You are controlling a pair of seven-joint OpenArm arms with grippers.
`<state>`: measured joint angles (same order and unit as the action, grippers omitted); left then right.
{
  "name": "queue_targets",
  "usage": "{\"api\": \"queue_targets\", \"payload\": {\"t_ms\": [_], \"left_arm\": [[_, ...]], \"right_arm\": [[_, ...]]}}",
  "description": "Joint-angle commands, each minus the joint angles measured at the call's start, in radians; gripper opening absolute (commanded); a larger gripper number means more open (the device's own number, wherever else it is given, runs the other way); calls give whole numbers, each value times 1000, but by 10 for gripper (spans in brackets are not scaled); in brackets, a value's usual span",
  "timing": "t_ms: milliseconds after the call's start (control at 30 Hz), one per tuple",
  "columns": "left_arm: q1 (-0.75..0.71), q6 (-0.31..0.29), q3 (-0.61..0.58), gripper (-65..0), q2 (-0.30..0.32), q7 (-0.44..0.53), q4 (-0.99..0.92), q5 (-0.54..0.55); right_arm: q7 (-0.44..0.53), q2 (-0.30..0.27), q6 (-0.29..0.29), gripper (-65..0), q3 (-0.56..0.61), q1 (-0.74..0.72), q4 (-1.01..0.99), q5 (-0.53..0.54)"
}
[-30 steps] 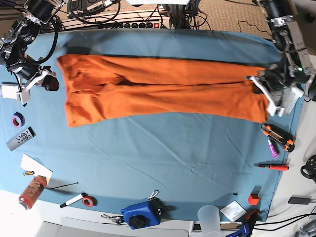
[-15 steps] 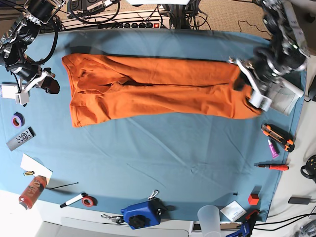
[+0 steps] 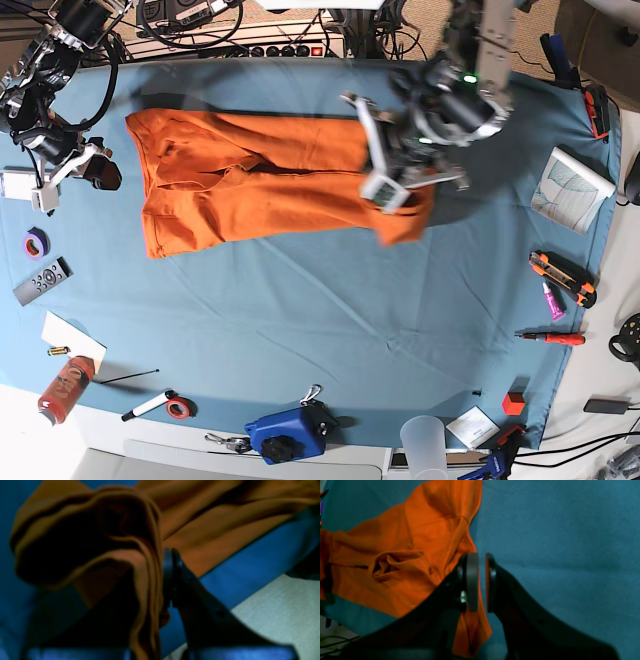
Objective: Layout the t-shirt on the table in an organized manner, then fold the t-shirt properly
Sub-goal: 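Carry the shirt end with the left gripper toward the right gripper, folding it over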
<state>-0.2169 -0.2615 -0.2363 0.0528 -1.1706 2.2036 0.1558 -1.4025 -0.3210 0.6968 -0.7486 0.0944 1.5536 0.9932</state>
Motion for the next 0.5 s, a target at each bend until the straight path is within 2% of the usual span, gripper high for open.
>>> {"api": "queue_targets", "payload": {"t_ms": [0, 100, 200, 467], "left_arm": [[14, 4, -27, -650, -18, 30, 5, -22], [42, 5, -103, -650, -57, 39, -40, -77], [76, 37, -150, -650, -89, 35, -108, -114], [129, 36, -224, -650, -155, 18, -233, -119]], "right_arm": [[19, -20, 1, -591, -4, -9, 17, 19], [19, -20, 1, -591, -4, -8, 17, 19], [19, -20, 1, -591, -4, -9, 17, 20], [19, -20, 1, -591, -4, -9, 17, 20]]}}
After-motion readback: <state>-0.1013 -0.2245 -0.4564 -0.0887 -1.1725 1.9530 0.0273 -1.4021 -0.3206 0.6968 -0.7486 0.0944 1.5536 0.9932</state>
